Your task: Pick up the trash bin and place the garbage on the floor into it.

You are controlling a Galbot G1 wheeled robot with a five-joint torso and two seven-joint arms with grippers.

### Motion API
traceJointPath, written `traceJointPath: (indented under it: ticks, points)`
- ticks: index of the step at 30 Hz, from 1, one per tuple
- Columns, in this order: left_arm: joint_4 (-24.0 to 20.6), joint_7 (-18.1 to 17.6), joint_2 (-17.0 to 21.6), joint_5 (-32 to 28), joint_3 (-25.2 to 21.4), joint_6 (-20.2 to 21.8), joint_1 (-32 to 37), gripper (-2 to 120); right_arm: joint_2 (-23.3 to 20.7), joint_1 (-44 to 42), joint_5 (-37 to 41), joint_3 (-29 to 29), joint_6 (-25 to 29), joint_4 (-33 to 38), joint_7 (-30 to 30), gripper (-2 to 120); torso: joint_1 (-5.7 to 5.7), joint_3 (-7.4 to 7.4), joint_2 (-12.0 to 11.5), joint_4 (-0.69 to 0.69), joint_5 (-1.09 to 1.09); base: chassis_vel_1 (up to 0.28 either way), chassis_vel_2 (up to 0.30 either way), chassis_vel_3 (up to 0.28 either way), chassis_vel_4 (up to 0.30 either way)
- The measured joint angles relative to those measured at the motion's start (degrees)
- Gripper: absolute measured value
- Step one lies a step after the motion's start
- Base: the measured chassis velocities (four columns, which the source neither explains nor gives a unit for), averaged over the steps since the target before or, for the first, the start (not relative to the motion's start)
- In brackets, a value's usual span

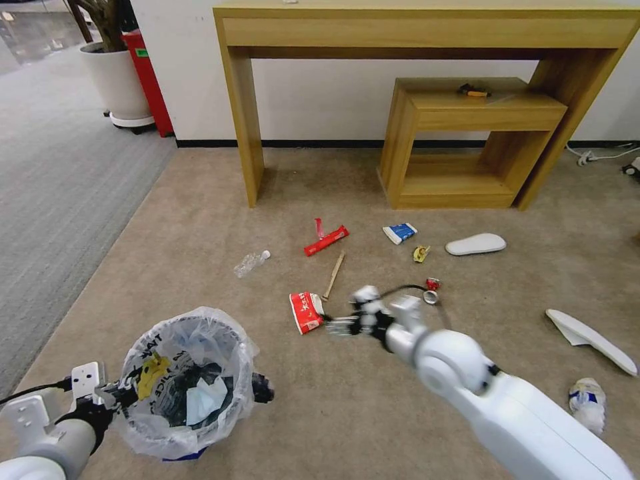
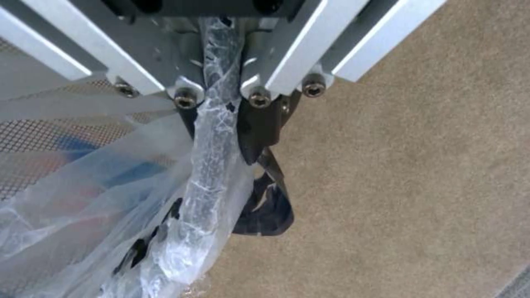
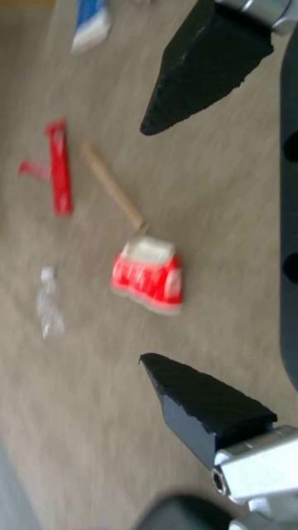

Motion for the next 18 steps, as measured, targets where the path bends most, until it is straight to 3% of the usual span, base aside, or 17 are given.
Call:
traceJointPath:
  ticks: [2,8,18]
  points:
    - [-0.02,0.37,0.03,0.31,0.12,0.00,0.12,1,0.18,-4.71,-2.31,5.06,0.96,0.08,-1.26,100,0.00,0.00,0.00,0.00,0.04,-0.022,-0.024,0.056,0.032]
    - [-0.02,0.81,-0.08,0.83,0.29,0.00,0.62,1,0.95,-11.83,-4.72,12.59,2.39,-0.20,-3.23,100,0.00,0.00,0.00,0.00,0.01,-0.096,-0.077,0.098,0.088]
    - [-0.03,1.37,-0.62,1.68,0.96,0.00,1.72,1,2.08,-19.89,-8.32,22.03,5.73,-2.52,-7.79,100,0.00,0.01,0.00,0.02,0.02,-0.209,-0.215,0.201,0.211]
